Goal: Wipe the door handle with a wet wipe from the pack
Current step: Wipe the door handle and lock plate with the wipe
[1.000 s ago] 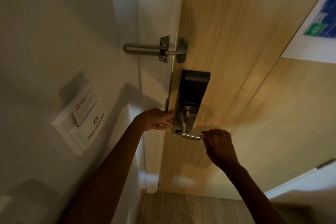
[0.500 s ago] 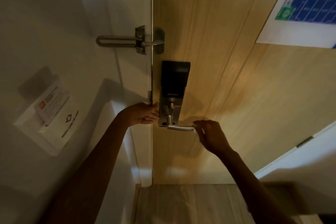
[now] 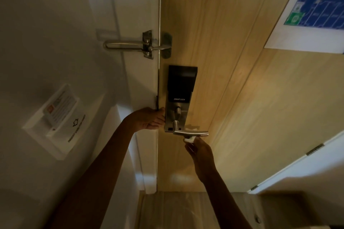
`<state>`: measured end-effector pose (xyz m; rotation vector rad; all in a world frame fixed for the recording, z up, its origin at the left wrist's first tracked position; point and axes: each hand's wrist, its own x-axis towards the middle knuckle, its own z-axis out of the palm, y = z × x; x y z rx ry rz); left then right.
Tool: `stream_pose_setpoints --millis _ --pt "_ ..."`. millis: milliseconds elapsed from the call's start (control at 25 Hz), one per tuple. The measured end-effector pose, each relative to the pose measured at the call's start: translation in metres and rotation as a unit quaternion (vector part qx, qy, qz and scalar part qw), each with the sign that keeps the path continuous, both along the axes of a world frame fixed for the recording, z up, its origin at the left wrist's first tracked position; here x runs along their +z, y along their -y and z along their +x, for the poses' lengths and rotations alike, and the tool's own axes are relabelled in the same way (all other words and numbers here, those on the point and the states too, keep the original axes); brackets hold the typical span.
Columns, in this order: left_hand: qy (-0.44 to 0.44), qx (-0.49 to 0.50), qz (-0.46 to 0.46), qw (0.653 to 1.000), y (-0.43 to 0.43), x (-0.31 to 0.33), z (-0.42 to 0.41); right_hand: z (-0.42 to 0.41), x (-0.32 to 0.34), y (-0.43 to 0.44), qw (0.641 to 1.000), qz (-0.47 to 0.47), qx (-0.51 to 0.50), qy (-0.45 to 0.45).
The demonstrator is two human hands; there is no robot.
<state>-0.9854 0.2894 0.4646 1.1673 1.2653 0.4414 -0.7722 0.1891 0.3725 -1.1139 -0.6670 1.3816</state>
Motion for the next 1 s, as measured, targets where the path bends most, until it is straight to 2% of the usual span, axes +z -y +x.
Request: stream_pose_setpoints --millis 120,320,360,520,680,800,1000 --pt "-0.01 0.004 0.003 1.0 0.001 0.0 0.002 -0.008 -0.011 0.006 0.999 -0.034 0.001 0.013" --pt "-0.013 0.007 -0.004 1.0 0.0 0.0 0.002 -0.046 -0.003 0.009 0.996 -0.072 0.046 -0.016" --pt "-0.012 0.008 -0.006 1.0 0.0 0.001 0.001 -0.054 0.002 0.006 0.995 -0.076 0.043 -0.038" --pt "-0.012 0.012 -0.009 1.0 -0.001 0.003 0.003 -0.062 0.022 -0.002 0.967 -0.122 -0.011 -0.221" --pt "-0.016 0.012 -0.009 1.0 -0.001 0.0 0.002 -0.056 0.035 -0.001 0.952 -0.134 -0.007 -0.275" --pt "-0.002 0.018 -0.003 1.0 -0.001 -0.002 0.0 -0.054 0.037 -0.003 0.959 -0.144 -0.017 -0.245" --pt "-0.002 0.021 -0.014 1.0 -0.001 0.0 0.004 -0.069 0.034 -0.001 0.983 -0.136 -0.069 -0.1"
